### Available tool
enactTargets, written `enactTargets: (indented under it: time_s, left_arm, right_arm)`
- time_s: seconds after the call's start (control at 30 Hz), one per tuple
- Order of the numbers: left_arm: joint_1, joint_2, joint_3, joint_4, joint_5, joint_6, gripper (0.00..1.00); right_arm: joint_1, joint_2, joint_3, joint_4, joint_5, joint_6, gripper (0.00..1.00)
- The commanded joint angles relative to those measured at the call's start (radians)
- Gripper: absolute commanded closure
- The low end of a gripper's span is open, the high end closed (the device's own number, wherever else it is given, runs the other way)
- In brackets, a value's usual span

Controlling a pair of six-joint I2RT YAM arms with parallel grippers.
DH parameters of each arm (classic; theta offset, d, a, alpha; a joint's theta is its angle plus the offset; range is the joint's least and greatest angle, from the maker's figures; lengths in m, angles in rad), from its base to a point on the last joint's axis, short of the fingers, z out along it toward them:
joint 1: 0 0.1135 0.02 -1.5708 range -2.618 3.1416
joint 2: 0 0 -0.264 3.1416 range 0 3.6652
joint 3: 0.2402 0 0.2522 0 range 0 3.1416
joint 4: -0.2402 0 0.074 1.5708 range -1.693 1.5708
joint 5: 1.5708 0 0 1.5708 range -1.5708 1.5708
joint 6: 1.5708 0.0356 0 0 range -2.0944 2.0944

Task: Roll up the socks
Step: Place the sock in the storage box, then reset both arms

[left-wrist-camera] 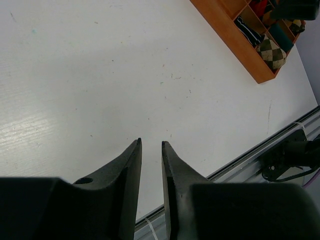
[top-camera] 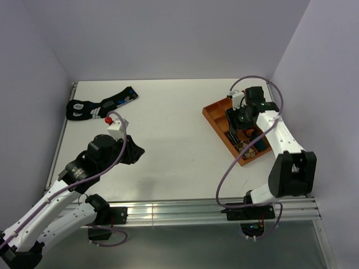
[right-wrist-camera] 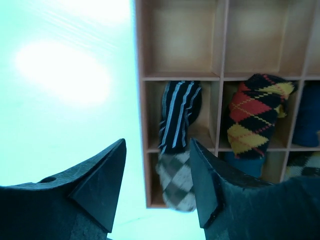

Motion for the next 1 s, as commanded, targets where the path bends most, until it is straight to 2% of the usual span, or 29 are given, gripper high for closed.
enactTargets:
  time_s: [0.0,0.13,0.27,0.3,0.33,0.4,0.67,0.97]
  left_arm:
    - [0.002,-0.021,-0.004,0.041,0.003,0.018,0.72]
    - [0.003,-0.03,-0.006,0.041,-0.011,0.015,0.72]
    - [0.002,-0.043,-0.006,0.036,-0.023,0.012,0.72]
    - [0.002,-0.046,-0.006,0.038,-0.026,0.01,0.71]
    - [0.002,-0.05,-0.007,0.038,-0.028,0.01,0.71]
    - [0.003,-0.058,-0.007,0.038,-0.034,0.01,0.71]
    - [0.002,-0.053,-0.006,0.035,-0.04,0.007,0.71]
    - [0.003,-0.053,-0.007,0.036,-0.036,0.009,0.71]
  right_arm:
    - [-0.009,-0.158,0.036,-0.046,-0.109,-0.017,0.39]
    - [-0.009,-0.304,0.021,-0.109,-0.243,-0.063,0.34]
    - [-0.004,-0.469,-0.044,-0.135,-0.315,-0.12,0.22]
    - [-0.003,-0.521,-0.063,-0.132,-0.315,-0.123,0.18]
    - [-0.001,-0.543,-0.071,-0.147,-0.333,-0.128,0.05]
    - [0.002,-0.587,-0.083,-0.173,-0.37,-0.139,0.01]
    - [0.003,-0.663,-0.108,-0.198,-0.462,-0.137,0.0]
    - [0.005,-0.697,-0.142,-0.19,-0.449,-0.146,0.0]
